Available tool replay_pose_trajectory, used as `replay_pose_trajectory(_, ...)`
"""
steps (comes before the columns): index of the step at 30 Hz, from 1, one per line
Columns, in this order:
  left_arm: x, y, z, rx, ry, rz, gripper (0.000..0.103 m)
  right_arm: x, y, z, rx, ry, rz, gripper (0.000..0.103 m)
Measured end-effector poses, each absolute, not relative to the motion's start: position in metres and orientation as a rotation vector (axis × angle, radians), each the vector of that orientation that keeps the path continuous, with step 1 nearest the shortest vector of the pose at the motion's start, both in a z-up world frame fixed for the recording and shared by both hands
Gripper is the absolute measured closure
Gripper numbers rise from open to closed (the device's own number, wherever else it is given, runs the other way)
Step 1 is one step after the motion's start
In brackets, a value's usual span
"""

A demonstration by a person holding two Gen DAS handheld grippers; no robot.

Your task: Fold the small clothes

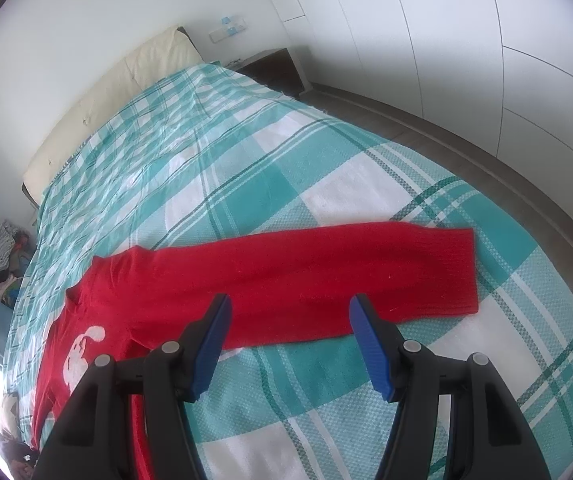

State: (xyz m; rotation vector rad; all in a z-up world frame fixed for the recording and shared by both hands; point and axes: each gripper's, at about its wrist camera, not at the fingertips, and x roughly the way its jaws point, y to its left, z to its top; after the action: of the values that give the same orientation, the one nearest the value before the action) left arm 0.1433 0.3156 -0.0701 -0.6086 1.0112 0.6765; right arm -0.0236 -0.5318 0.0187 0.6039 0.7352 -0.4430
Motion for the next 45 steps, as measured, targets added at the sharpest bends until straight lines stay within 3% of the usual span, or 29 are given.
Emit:
replay_pose_trajectory(8,0.142,0.315,-0.067,-0.594,1.027,0.655,0.094,-0.023,-0.531,0.019,0.602,0.740,-0.442,0.042)
replay_pose_trajectory(13,0.135,0.314,-0.058,-0.568,1.023,0.662,0.070,-0.023,-0.530,0.017,0.600,0.745,-0.443,0.042)
replay_pose_trajectory(17,0.120,0.326,-0.051,-0.624,0.993,0.721,0.062,-0.023,-0.530,0.016,0.597,0.744,-0.446,0.040)
replay_pose_trajectory(21,0.103,0.336,-0.037,-0.648,0.925,0.815,0.045,-0.023,-0.530,0.016,0.599,0.743,-0.456,0.040)
replay_pose_trajectory(30,0.112,0.308,-0.004,-0.527,0.770,0.722,0.032,-0.023,-0.531,0.019,0.594,0.735,-0.466,0.040)
replay_pose_trajectory(35,0.141,0.274,-0.009,-0.434,0.833,0.536,0.027,-0.022,-0.530,0.019,0.584,0.742,-0.461,0.040)
replay_pose_trajectory(45,0.150,0.274,-0.027,-0.454,0.915,0.527,0.026,-0.022,-0.531,0.020,0.598,0.732,-0.454,0.039)
